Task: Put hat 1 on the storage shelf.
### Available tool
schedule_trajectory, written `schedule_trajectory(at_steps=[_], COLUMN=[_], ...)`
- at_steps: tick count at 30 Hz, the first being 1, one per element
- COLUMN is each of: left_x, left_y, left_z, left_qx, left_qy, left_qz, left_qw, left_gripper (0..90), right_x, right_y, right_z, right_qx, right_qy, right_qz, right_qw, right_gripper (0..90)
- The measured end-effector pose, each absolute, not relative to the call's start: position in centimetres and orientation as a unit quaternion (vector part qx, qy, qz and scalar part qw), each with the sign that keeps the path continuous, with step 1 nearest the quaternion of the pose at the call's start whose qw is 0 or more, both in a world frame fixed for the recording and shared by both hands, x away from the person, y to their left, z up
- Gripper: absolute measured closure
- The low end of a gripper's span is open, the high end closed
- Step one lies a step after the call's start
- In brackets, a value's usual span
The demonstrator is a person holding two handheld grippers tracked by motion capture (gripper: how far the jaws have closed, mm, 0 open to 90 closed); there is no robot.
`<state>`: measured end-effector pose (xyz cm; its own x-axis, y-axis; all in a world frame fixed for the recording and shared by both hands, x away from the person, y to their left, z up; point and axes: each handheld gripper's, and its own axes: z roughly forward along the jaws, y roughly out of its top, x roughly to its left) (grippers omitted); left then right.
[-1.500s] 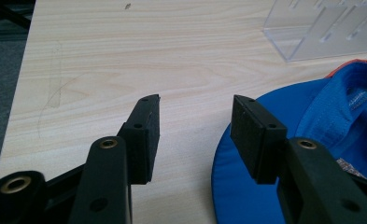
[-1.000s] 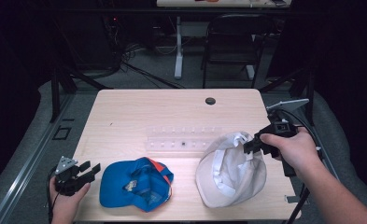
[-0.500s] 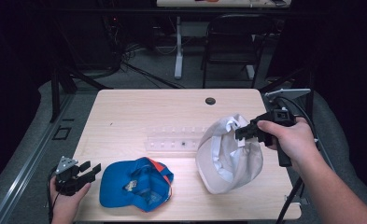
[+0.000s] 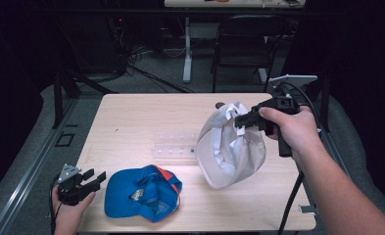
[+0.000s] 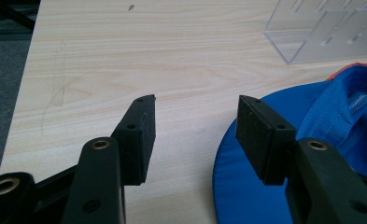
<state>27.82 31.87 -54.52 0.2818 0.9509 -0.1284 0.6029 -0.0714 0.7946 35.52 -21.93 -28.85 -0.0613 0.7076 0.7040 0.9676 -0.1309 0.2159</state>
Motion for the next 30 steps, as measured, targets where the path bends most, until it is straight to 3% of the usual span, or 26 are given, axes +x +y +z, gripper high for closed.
schedule_trajectory(at_steps=[30], left_x=[27.7], left_y=[31.5], left_z=[-54.4], left_qx=[0.696], left_qy=[0.551], left_qz=[0.21], left_qw=[0.409], left_gripper=[50.1], right_x=[41.5], right_y=[-16.3], right_z=[-28.3], right_qx=[-0.655], right_qy=[-0.618], right_qz=[-0.393], right_qw=[0.188], right_gripper=[82.1])
